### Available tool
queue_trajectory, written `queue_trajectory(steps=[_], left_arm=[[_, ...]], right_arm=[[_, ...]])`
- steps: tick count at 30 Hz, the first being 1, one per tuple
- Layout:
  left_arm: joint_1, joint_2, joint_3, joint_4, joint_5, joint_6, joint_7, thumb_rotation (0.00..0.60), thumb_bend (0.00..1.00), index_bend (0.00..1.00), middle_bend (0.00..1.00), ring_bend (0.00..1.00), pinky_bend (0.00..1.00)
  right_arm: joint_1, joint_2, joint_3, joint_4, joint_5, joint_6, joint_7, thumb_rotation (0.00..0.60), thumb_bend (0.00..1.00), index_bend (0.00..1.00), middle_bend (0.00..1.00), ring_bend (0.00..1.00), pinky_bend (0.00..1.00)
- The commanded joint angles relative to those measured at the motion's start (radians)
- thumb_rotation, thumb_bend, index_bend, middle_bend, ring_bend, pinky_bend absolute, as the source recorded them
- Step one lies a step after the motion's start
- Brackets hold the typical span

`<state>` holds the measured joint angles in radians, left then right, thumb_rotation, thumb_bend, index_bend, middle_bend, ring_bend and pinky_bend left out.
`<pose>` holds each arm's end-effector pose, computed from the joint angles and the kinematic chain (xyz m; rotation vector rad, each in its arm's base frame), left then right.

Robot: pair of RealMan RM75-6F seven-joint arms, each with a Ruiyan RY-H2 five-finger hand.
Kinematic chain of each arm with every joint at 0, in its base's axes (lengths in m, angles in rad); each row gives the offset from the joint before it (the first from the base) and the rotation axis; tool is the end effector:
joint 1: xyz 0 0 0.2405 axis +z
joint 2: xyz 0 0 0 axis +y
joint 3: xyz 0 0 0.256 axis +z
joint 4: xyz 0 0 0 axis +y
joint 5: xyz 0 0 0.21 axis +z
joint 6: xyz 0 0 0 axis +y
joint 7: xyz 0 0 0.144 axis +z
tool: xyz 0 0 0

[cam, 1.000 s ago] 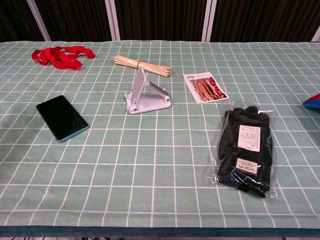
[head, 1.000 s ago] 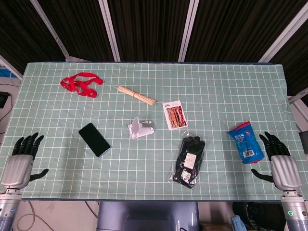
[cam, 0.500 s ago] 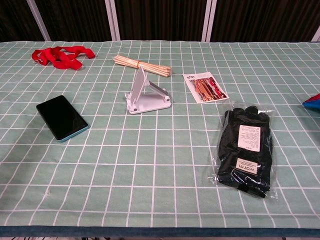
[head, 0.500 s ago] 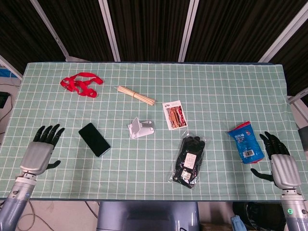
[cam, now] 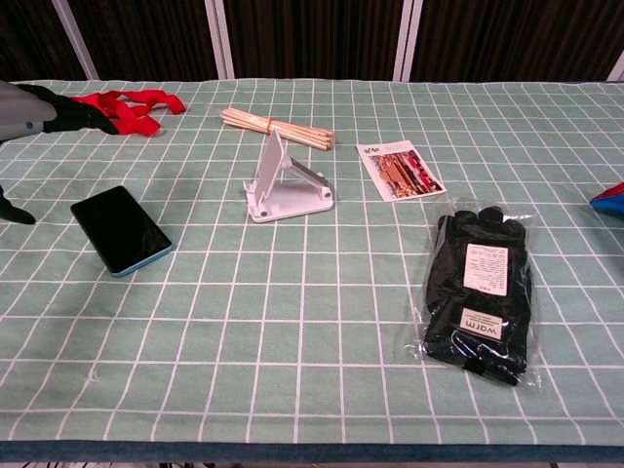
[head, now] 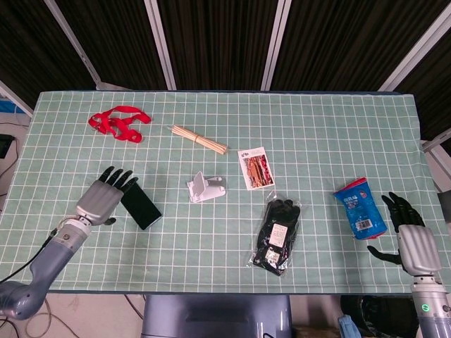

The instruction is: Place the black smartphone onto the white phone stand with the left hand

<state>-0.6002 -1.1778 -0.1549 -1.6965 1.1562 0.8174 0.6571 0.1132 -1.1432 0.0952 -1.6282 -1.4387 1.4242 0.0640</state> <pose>-0.2094 0.3166 0.0693 -2.0130 -0.6239 -0.4871 -0.3076 -0.1986 0.1512 1.3219 -1.0075 0.9739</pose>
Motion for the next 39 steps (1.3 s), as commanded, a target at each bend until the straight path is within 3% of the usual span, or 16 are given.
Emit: queue_trajectory(steps=[1, 14, 39], left_arm=[[-0.054, -0.020, 0.012, 0.032, -0.056, -0.052, 0.051, 0.600, 0.09, 0.10, 0.07, 0.00, 0.00], [-0.171, -0.081, 0.087, 0.098, -0.191, -0.117, 0.131, 0.600, 0.09, 0.13, 0.14, 0.00, 0.00], [-0.249, -0.152, 0.168, 0.180, -0.228, -0.114, 0.081, 0.600, 0.12, 0.20, 0.23, 0.00, 0.00]], right_arm=[[0.000, 0.001, 0.001, -0.001, 0.002, -0.002, 0.003, 0.600, 0.10, 0.00, 0.00, 0.00, 0.15], [0.002, 0.006, 0.003, -0.006, 0.012, -0.012, 0.019, 0.600, 0.10, 0.00, 0.00, 0.00, 0.15], [0.002, 0.008, 0.005, -0.011, 0.019, -0.015, 0.024, 0.600, 0.10, 0.00, 0.00, 0.00, 0.15]])
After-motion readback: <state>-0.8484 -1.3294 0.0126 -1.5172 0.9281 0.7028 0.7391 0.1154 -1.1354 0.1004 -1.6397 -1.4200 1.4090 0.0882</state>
